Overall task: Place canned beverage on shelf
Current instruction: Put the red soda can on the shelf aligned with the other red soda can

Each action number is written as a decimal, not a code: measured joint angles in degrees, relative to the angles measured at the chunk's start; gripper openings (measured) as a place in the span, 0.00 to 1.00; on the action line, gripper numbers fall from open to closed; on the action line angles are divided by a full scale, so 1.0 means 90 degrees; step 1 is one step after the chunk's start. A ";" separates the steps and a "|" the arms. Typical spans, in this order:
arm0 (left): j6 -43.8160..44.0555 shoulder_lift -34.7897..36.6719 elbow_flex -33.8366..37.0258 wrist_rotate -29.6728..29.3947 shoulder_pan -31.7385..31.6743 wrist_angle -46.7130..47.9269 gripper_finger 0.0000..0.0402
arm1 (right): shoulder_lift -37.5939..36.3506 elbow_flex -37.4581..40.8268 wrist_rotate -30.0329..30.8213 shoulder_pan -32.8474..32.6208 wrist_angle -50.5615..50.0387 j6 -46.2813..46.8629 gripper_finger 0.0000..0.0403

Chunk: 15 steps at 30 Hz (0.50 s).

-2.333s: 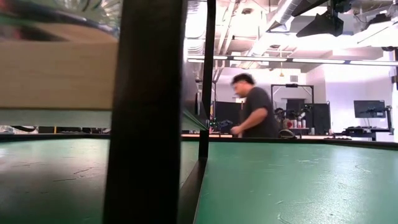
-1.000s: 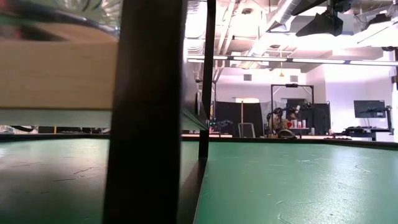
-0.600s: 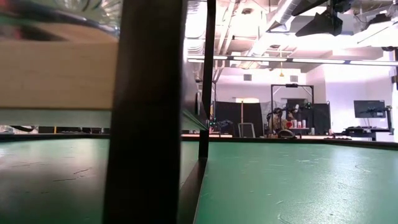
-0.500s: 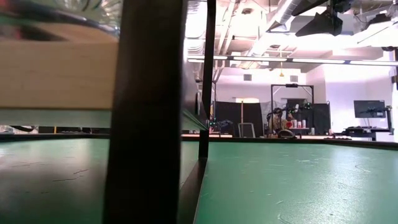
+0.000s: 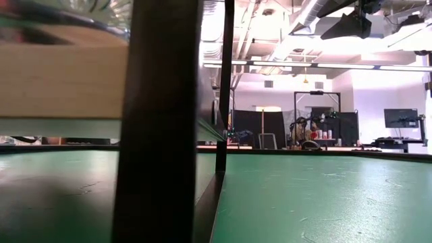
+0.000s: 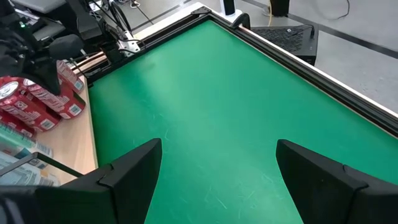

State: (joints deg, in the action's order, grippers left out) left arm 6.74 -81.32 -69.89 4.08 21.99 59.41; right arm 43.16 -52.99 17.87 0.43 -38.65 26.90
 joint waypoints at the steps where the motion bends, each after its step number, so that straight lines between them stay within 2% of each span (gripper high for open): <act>1: -0.0001 0.0000 0.0000 -0.0017 -0.0004 -0.0013 0.00 | 0.0000 0.0000 0.0000 0.0000 0.0000 -0.0023 0.84; 6: -0.0053 -0.0002 -0.0250 -0.0844 0.0003 -0.0208 0.00 | 0.0002 0.0000 0.0002 0.0030 0.0008 -0.0101 0.84; 9: -0.0154 -0.0002 -0.0702 -0.0904 -0.0009 -0.0263 0.00 | 0.0002 0.0000 0.0002 0.0106 0.0015 -0.0146 0.84; 11: -0.0147 -0.0002 -0.1079 -0.0448 0.0024 -0.0261 0.00 | 0.0001 0.0000 0.0001 0.0167 0.0015 -0.0158 0.84; 15: 0.0090 -0.0002 -0.1748 0.0942 0.0390 -0.0296 0.00 | 0.0000 0.0000 -0.0015 0.0259 0.0015 -0.0161 0.84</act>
State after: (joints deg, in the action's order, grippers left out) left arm 7.55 -81.34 -85.62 12.55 25.50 56.75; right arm 43.16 -52.99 17.73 2.75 -38.52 25.45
